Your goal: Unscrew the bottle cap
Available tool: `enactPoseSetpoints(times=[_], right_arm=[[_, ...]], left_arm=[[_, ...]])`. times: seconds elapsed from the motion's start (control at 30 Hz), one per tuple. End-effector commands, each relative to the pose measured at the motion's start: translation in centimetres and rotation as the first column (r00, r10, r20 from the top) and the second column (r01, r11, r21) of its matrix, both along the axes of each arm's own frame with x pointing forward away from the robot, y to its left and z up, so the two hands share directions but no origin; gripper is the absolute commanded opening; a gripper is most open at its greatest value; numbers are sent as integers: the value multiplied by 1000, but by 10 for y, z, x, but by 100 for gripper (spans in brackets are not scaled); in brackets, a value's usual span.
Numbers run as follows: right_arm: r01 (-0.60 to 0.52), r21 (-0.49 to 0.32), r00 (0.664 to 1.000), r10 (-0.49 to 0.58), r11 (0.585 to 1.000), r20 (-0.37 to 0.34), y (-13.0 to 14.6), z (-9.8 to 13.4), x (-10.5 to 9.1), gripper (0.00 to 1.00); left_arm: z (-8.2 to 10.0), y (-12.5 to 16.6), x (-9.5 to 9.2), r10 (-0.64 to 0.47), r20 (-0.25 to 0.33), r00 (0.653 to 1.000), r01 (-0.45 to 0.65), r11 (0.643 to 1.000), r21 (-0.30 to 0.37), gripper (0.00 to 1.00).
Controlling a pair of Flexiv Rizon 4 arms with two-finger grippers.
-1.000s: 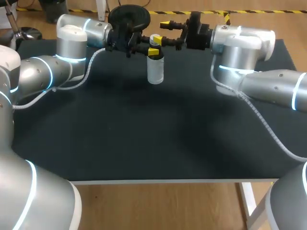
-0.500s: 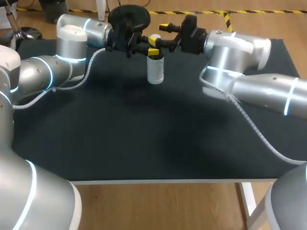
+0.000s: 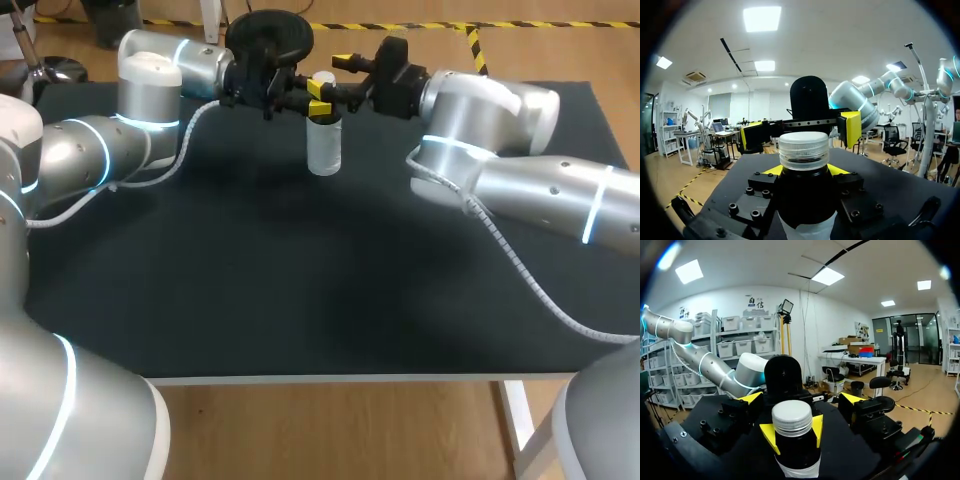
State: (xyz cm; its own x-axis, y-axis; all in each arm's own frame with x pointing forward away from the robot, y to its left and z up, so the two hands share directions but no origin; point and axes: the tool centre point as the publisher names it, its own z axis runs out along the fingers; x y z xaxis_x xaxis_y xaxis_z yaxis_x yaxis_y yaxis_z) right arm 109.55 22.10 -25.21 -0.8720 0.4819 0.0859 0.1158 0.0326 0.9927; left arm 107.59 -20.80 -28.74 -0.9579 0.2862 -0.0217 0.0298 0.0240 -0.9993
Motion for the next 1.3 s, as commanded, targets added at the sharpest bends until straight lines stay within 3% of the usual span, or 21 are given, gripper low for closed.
enactPoseSetpoints(times=[0.03, 0.07, 0.1, 0.17, 0.2, 0.23, 0.57, 0.83, 1.0, 1.07, 1.23, 1.3], right_arm=[[8, 2, 1000, -8, 1000, 2, 2, -1, 2, 95], [8, 2, 1000, -8, 1000, 2, 2, -1, 2, 75], [7, 1, 1000, -7, 1000, 1, 2, -1, 2, 46], [5, -1, 1000, -5, 1000, 0, 2, -1, 3, 23], [5, -2, 1000, -5, 1000, 0, 2, -2, 3, 6], [4, -4, 1000, -4, 1000, -1, 2, -2, 3, 0], [-57, -16, 998, 58, 998, 14, -2, -3, 3, 0], [-285, 49, 958, 285, 957, 5, 1, -11, 5, 0], [-448, 68, 894, 449, 891, 7, 3, -17, 8, 0], [-539, 63, 842, 539, 840, 19, 5, -18, 9, 0], [-657, 47, 754, 657, 753, 15, 4, -18, 10, 0], [-712, 75, 701, 712, 698, 22, 5, -19, 10, 0]], left_arm=[[-3, -1, 8, -66, -5, 998, 66, 998, -3, 0], [-3, -1, 8, -66, -5, 998, 66, 998, -3, 0], [-3, -1, 8, -66, -5, 998, 66, 998, -3, 0], [-3, -1, 8, -66, -5, 998, 66, 998, -3, 0], [-3, -1, 8, -66, -5, 998, 66, 998, -3, 0], [-3, -1, 8, -66, -5, 998, 66, 998, -3, 0], [-3, -1, 8, -66, -5, 998, 66, 998, -3, 0], [-3, -1, 8, -66, -5, 998, 66, 998, -3, 0], [-3, -1, 8, -66, -5, 998, 66, 998, -3, 0], [-3, -1, 8, -66, -5, 998, 66, 998, -3, 0], [-3, -1, 8, -66, -5, 998, 66, 998, -3, 0], [-3, -1, 8, -66, -5, 998, 66, 998, -3, 0]])
